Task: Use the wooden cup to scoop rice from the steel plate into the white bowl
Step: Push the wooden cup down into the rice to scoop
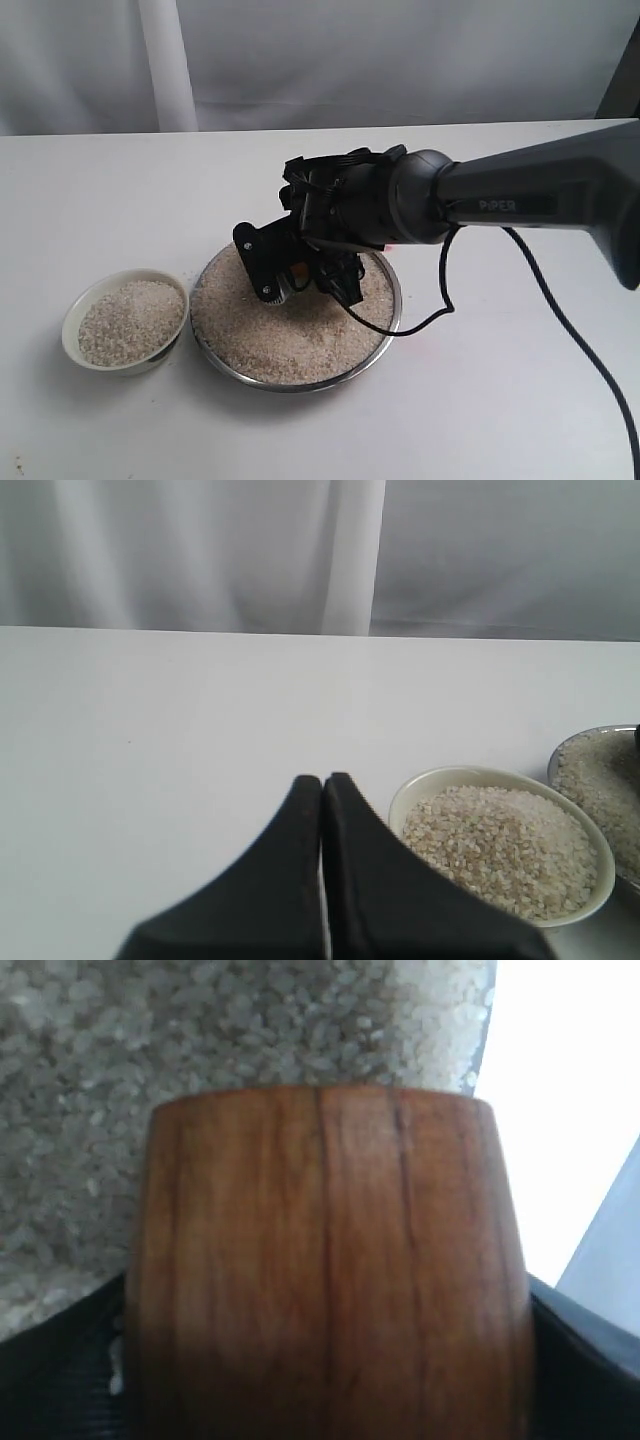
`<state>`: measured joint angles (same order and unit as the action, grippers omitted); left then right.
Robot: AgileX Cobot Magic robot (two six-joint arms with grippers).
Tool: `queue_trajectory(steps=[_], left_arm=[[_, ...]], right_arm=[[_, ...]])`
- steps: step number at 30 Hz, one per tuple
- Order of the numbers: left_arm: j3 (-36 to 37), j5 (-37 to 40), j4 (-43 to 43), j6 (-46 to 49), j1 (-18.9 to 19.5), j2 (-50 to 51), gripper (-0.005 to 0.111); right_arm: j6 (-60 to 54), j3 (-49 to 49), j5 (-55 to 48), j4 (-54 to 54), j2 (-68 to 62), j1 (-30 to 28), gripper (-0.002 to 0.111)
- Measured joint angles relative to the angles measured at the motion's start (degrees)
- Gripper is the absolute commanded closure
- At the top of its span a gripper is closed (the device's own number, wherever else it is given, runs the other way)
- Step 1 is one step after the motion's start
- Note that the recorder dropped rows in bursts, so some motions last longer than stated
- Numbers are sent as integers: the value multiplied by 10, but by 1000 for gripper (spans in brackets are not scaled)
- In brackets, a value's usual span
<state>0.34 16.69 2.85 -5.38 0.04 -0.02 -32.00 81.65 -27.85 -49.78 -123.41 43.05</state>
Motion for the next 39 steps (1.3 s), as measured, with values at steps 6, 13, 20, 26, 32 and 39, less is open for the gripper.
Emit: queue_trajectory(steps=[6, 13, 20, 26, 32, 39], left_arm=[[0, 0, 0, 0, 0, 0, 107], [0, 0, 0, 0, 0, 0, 107], [0, 0, 0, 0, 0, 0, 107], [0, 0, 0, 0, 0, 0, 107], [0, 0, 0, 0, 0, 0, 107], [0, 0, 0, 0, 0, 0, 107]], right_arm=[[-2, 1, 0, 0, -3, 0, 108], [-19, 1, 7, 18, -4, 7, 108], [-25, 1, 18, 31, -4, 30, 108], [-25, 1, 19, 40, -7, 43, 108], [-34, 1, 22, 62, -10, 50, 108], [-39, 1, 23, 103, -10, 50, 108]])
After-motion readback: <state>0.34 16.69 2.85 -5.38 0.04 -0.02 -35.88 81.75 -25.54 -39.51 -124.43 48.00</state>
